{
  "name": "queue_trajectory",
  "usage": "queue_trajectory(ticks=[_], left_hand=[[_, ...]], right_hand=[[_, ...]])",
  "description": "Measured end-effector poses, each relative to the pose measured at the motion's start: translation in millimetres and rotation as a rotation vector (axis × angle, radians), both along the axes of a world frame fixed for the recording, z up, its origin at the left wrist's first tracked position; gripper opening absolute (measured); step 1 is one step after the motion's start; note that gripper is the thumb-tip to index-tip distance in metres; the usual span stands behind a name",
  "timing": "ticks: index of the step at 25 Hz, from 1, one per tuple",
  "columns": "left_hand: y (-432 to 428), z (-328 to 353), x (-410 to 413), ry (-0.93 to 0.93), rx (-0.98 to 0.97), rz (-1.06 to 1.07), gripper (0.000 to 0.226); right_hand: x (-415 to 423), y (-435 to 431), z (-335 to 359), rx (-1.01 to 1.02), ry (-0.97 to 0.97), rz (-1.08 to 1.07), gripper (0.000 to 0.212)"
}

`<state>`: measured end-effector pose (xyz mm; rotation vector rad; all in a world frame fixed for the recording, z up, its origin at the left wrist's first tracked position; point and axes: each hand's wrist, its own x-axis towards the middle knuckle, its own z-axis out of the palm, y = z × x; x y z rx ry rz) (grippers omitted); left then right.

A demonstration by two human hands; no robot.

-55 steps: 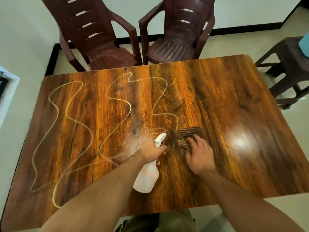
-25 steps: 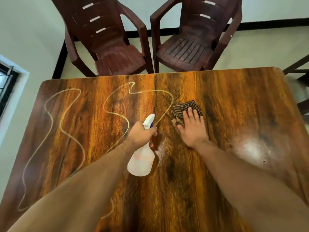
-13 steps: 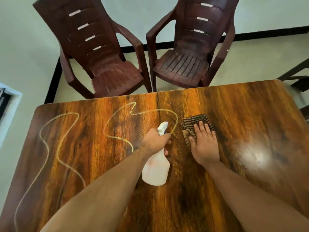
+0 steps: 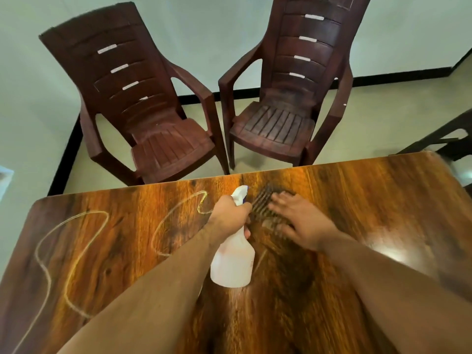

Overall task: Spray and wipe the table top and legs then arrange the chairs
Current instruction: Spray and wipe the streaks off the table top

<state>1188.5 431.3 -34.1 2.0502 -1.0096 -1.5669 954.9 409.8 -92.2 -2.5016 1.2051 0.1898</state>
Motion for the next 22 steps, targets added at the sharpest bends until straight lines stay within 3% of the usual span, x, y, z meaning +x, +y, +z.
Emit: queue_trajectory(ticks=[4,6,9,10,11,14,15,17,19,21,22], left_hand=[[-4.1,0.1,8.3,-0.006,0.007,-0.034,0.032],[-6.9,-1.6,9.2,-0.027,-0.023,-0.03,0.03],[-8.5,-0.8,9.3,-0.047,-0.032,-0.026,0.03],[-7.2,-1.6,10.8,-0.042,-0.017,-0.017,0.03],[-6.3,-3.7,13.9,-0.032,-0.004,0.012,0.031],[3.9,-4.8,25.0,-0.102,0.025,0.051,0.037],[7.7,-4.1,27.4,-0.125,0.025,0.062,0.041],[14.3,0.6,31.8,-0.142,-0.01,0.091,0.033],[23.0,-0.2,39.6,-0.138,-0.058,0.13,0.021],[35.5,-2.3,50.3,-0.13,-0.034,0.153,0.032],[42.4,-5.6,56.3,-0.119,-0.004,0.161,0.037]], right_hand=[[42.5,-60.2,-3.2,0.031,0.061,-0.729,0.064],[73.7,-54.5,-7.5,-0.001,0.001,-0.637,0.062],[54.6,-32.6,-1.6,-0.009,-0.075,-0.081,0.056],[39.2,-38.1,-0.1,0.003,-0.068,-0.015,0.056],[29.4,-48.3,-3.4,-0.008,-0.047,-0.065,0.056],[46.9,-74.2,-8.9,0.005,0.028,-0.681,0.06],[72.4,-76.7,-8.7,0.039,0.031,-0.771,0.061],[132.6,-65.5,-9.7,0.05,-0.003,-0.624,0.062],[166.6,-36.3,-7.4,0.034,0.002,-0.214,0.063],[150.5,-19.8,-3.3,0.038,-0.072,0.085,0.06],[133.2,-18.7,-4.6,0.025,-0.131,0.105,0.06]])
